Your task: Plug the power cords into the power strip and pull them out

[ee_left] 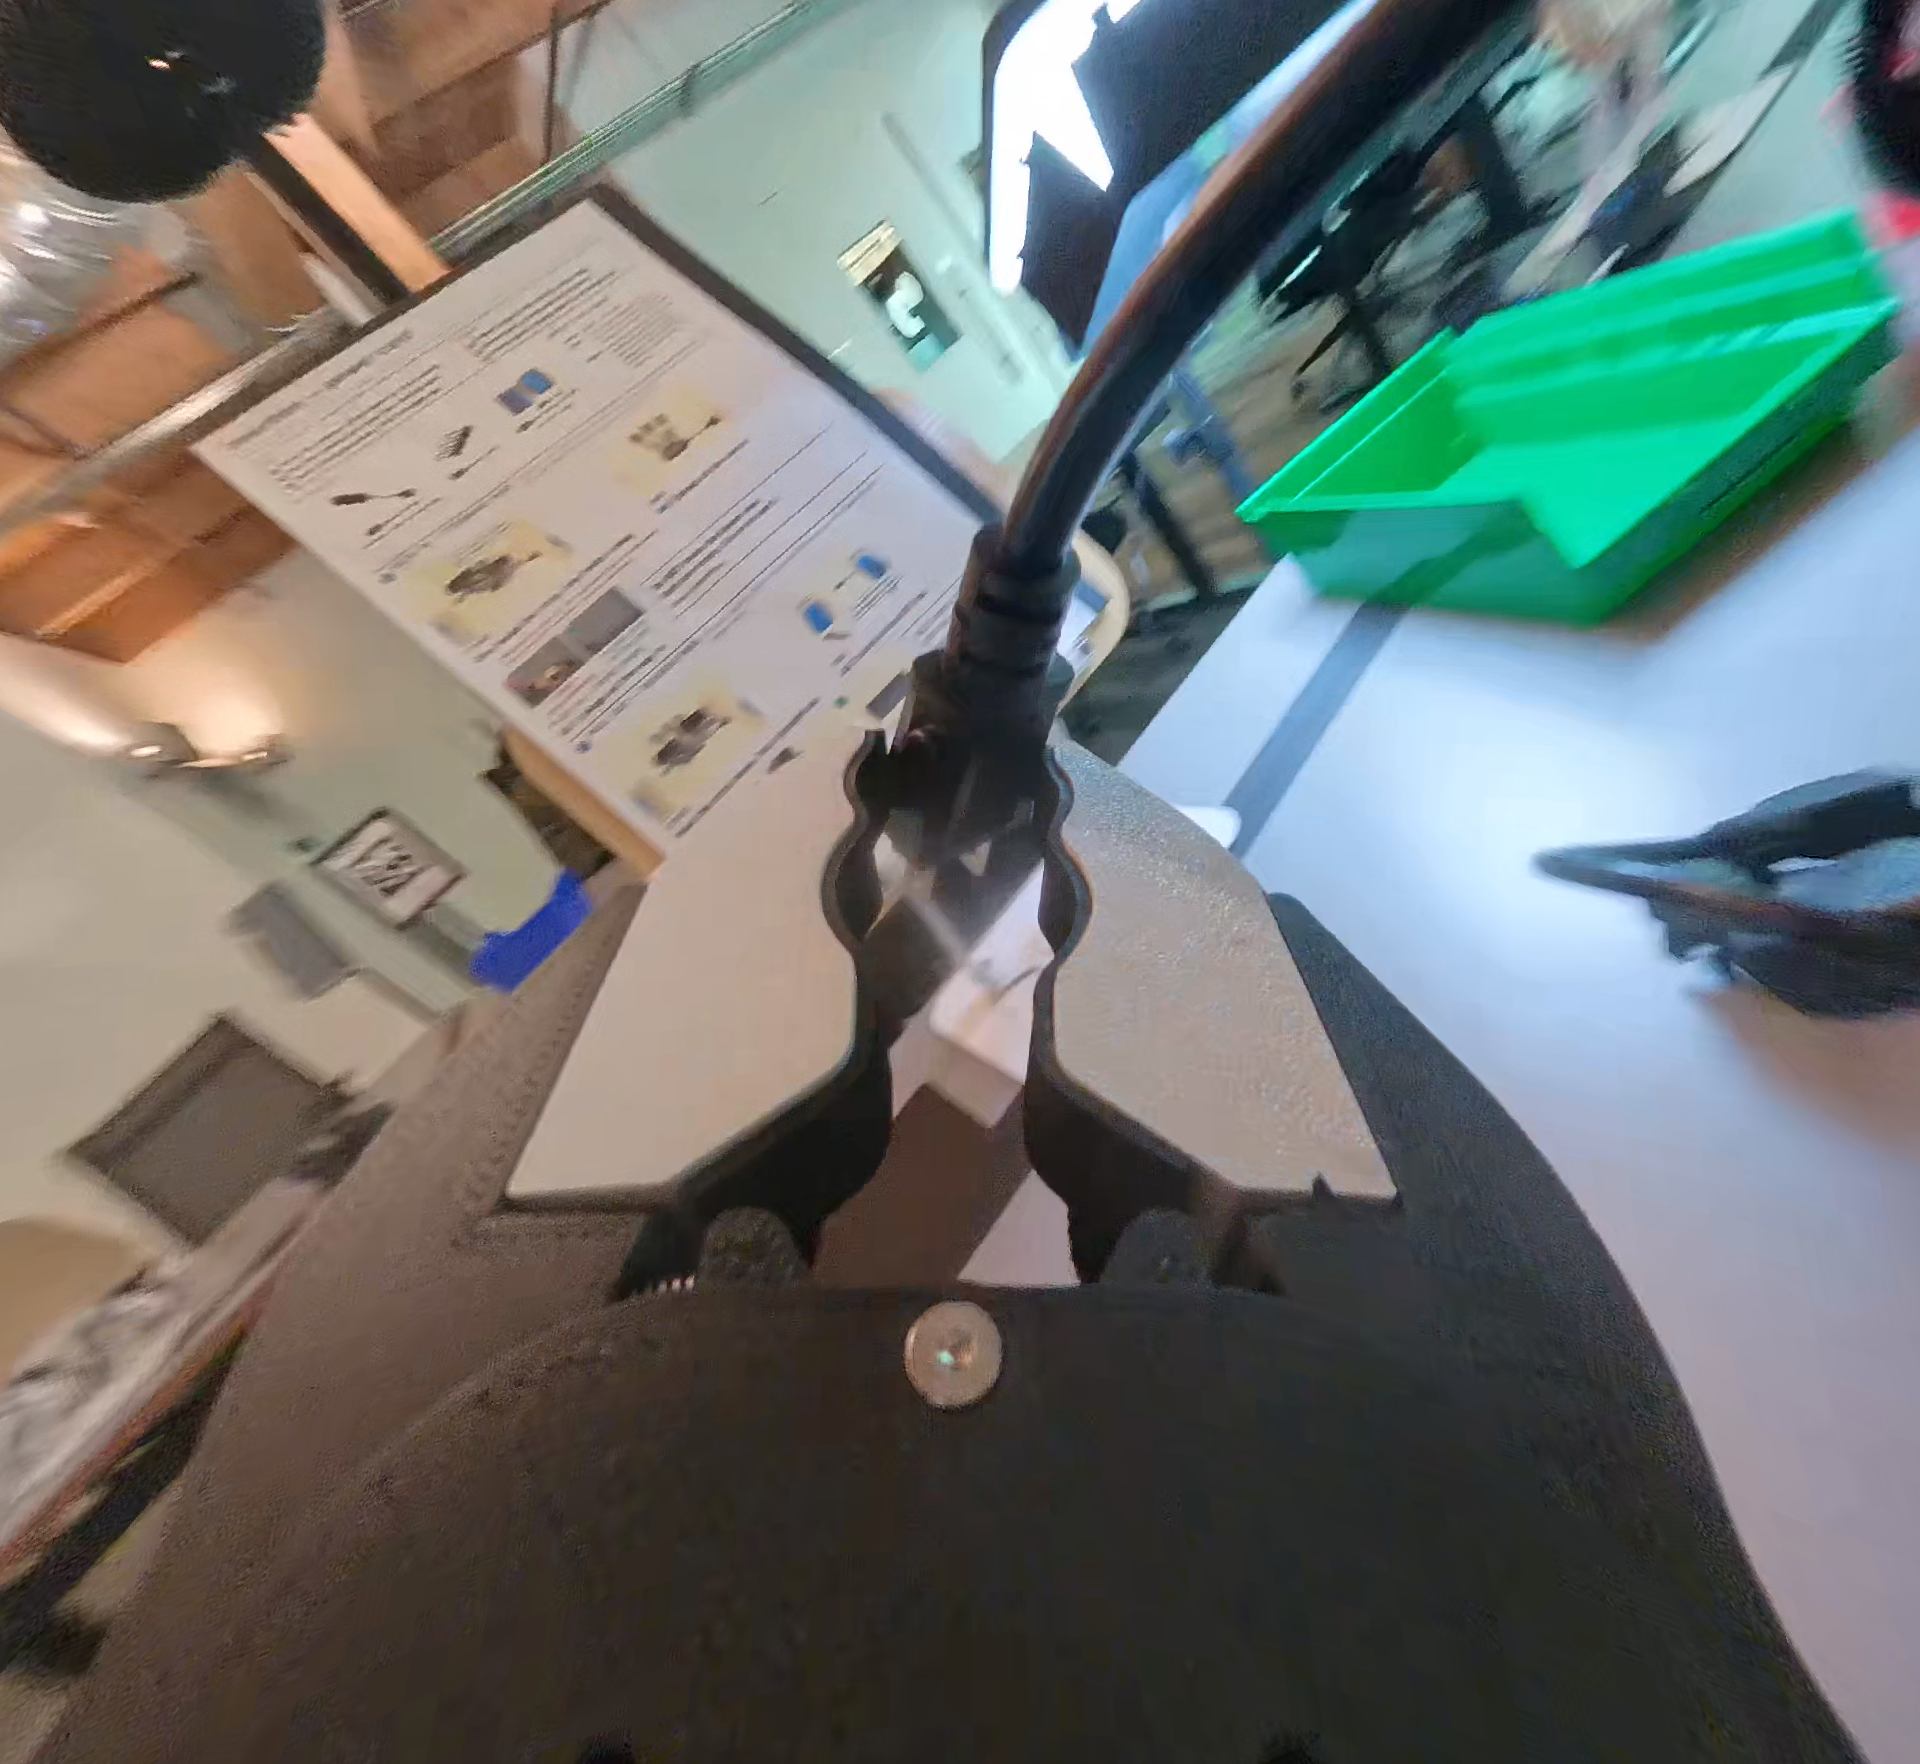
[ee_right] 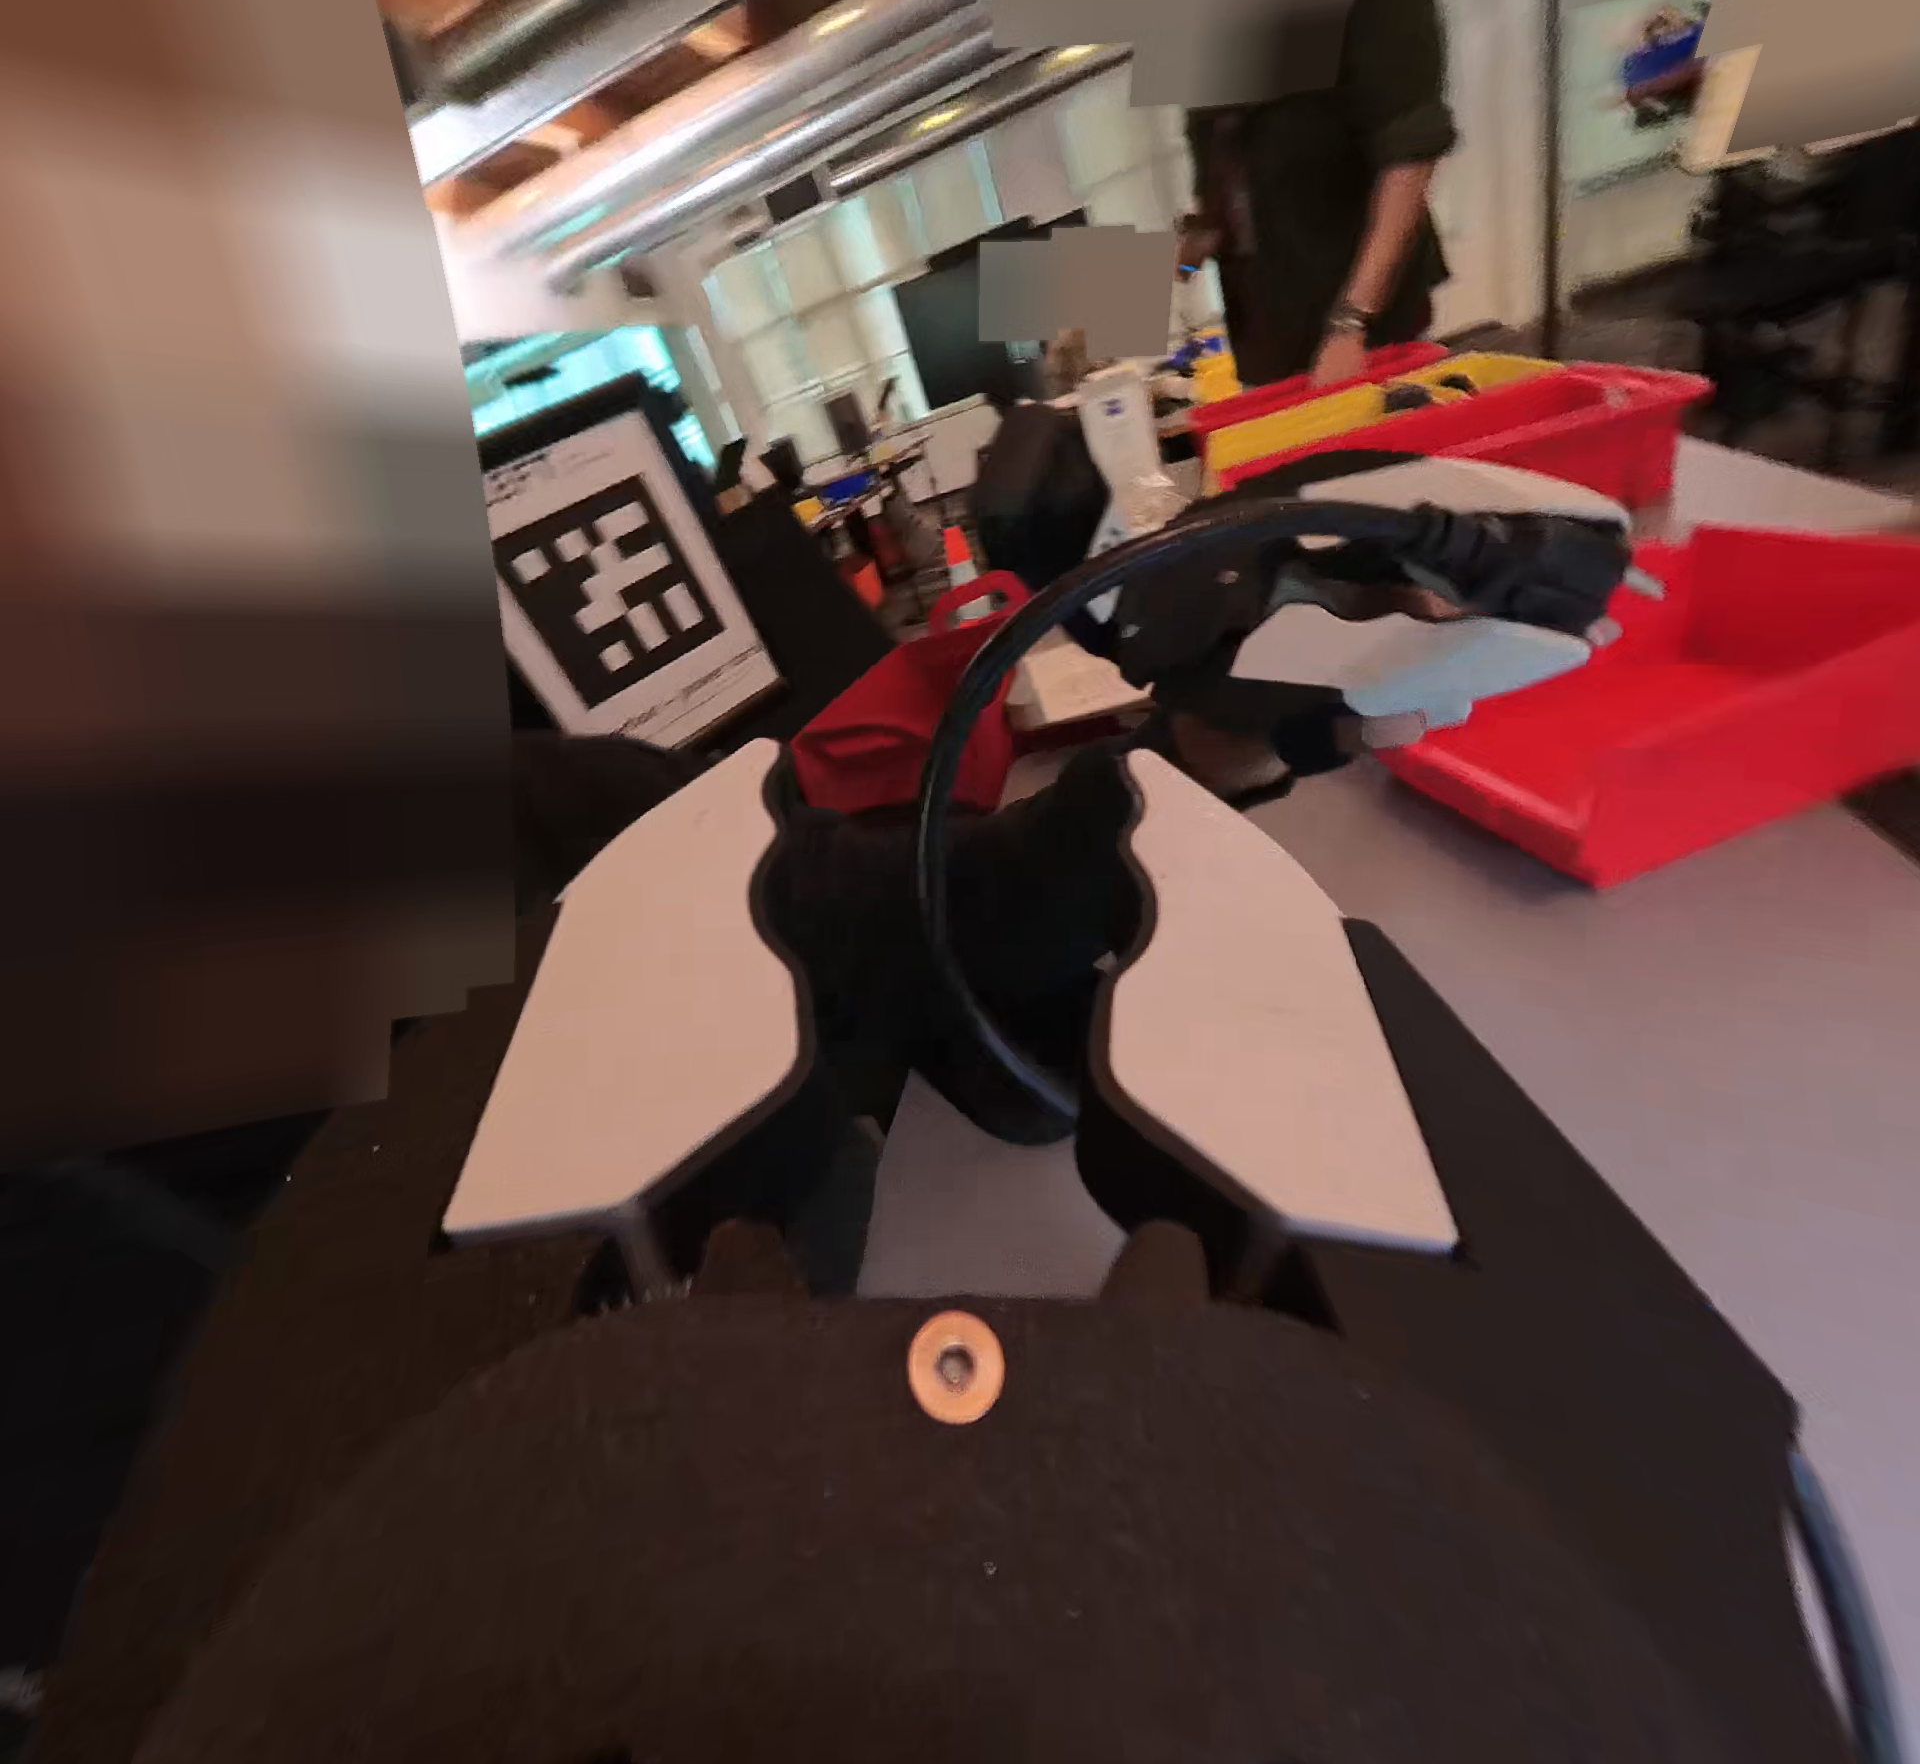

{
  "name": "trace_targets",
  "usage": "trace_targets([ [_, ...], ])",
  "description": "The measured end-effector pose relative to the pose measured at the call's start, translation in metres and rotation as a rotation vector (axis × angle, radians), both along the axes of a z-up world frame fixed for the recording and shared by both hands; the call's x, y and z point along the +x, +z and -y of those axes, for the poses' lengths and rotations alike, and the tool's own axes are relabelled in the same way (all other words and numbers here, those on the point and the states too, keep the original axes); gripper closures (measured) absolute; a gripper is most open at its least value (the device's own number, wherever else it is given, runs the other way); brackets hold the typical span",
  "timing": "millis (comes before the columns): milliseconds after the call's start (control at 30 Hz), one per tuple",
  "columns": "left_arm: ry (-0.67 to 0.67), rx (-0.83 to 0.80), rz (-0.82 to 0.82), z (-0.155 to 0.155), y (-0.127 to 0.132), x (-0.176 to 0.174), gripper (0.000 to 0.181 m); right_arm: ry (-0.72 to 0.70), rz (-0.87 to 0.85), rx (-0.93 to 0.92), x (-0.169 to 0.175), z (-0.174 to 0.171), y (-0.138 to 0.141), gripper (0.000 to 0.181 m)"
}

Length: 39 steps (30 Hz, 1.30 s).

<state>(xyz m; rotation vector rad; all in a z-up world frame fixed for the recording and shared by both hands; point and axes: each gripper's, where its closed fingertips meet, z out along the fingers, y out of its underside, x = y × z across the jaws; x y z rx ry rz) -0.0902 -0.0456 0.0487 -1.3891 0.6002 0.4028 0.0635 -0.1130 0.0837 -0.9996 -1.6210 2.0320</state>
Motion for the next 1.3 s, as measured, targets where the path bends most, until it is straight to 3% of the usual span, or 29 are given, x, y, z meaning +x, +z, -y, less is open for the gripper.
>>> trace_targets([
  [67,-0.098,-0.028,0.074,0.01,0.01,0.011,0.154,-0.01,-0.148,0.097,0.023,-0.011,0.022,0.126],
  [100,-0.155,-0.079,0.106,0.013,0.01,0.018,0.154,-0.105,-0.203,0.199,0.025,-0.026,0.026,0.132],
  [167,-0.258,-0.171,0.135,0.021,0.009,0.036,0.154,-0.368,-0.248,0.517,0.009,-0.057,0.015,0.137],
  [200,-0.314,-0.217,0.139,0.026,0.007,0.046,0.154,-0.425,-0.22,0.668,-0.001,-0.064,0.0,0.135],
  [267,-0.419,-0.328,0.137,0.034,-0.004,0.068,0.154,-0.396,-0.196,0.809,-0.019,-0.052,-0.025,0.135],
  [400,-0.606,-0.583,0.11,0.047,-0.044,0.104,0.154,-0.208,-0.204,0.949,-0.044,-0.012,-0.059,0.138],
  [533,-0.76,-0.803,0.043,0.065,-0.086,0.119,0.154,-0.032,-0.136,1.089,-0.052,0.011,-0.097,0.148],
  [600,-0.809,-0.88,0.043,0.071,-0.098,0.121,0.154,0.025,-0.112,1.099,-0.05,0.018,-0.109,0.157],
  [833,-0.884,-1.067,0.016,0.084,-0.131,0.125,0.154,0.085,-0.027,1.045,-0.045,0.026,-0.141,0.157],
  [1000,-0.829,-0.942,0.086,0.065,-0.117,0.123,0.153,-0.061,-0.026,0.774,-0.044,0.009,-0.132,0.157],
  [1133,-0.76,-0.839,0.117,0.055,-0.103,0.112,0.142,-0.105,-0.042,0.526,-0.027,0.0,-0.119,0.158],
  [1233,-0.665,-0.909,0.125,0.053,-0.127,0.088,0.136,-0.117,-0.069,0.444,-0.01,-0.008,-0.108,0.158],
  [1300,-0.65,-0.99,0.169,0.057,-0.156,0.08,0.135,-0.15,-0.056,0.552,-0.007,-0.013,-0.116,0.158],
])
